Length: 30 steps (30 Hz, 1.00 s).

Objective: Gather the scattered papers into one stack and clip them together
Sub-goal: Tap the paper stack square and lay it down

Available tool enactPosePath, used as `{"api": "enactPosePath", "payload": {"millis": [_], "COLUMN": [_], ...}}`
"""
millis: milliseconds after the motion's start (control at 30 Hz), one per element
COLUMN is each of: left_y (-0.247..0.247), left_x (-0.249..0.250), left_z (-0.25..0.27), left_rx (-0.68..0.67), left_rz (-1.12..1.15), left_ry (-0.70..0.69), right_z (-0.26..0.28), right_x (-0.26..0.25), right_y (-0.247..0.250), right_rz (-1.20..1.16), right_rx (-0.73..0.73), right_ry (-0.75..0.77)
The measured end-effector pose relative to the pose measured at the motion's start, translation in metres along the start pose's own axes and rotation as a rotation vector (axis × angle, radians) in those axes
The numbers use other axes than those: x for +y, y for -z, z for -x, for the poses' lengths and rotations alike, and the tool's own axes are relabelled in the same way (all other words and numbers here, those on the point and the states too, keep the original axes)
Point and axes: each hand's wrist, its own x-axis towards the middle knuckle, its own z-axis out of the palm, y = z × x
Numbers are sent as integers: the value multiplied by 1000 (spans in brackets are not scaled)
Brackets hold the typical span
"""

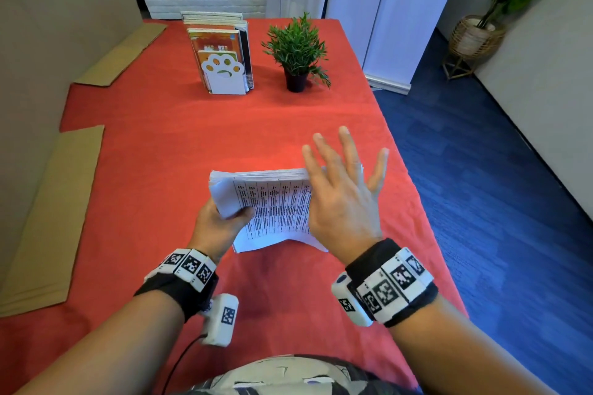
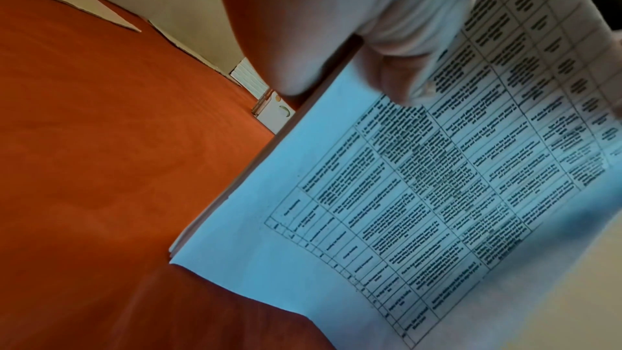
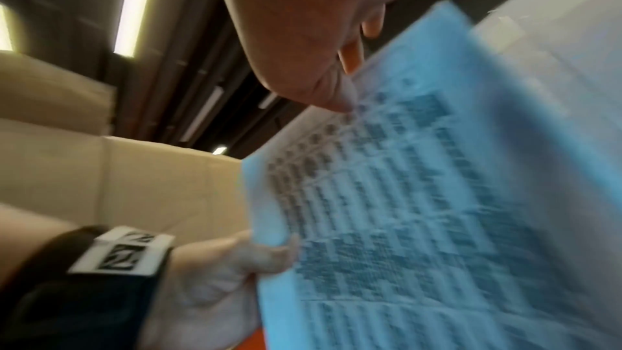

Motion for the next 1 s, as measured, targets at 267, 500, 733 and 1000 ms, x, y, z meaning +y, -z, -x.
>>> {"api": "enactPosePath", "payload": {"millis": [267, 500, 733, 1000], "left_y": [2, 2, -2, -11], "left_x": [8, 3, 1, 1], "left_z": [1, -2, -4, 4], "left_rx": [-36, -18, 28, 104], "left_rz": [26, 8, 36, -47], "left_ry": [-31, 22, 42, -10], "right_z": [-11, -15, -2, 19], "right_x": [-48, 23, 56, 41], "right_y": [-17, -20, -51, -72], "right_rz": [57, -14, -1208, -1059], "right_rx": [-291, -48, -138, -91], "right_ry": [265, -29, -578, -571]}}
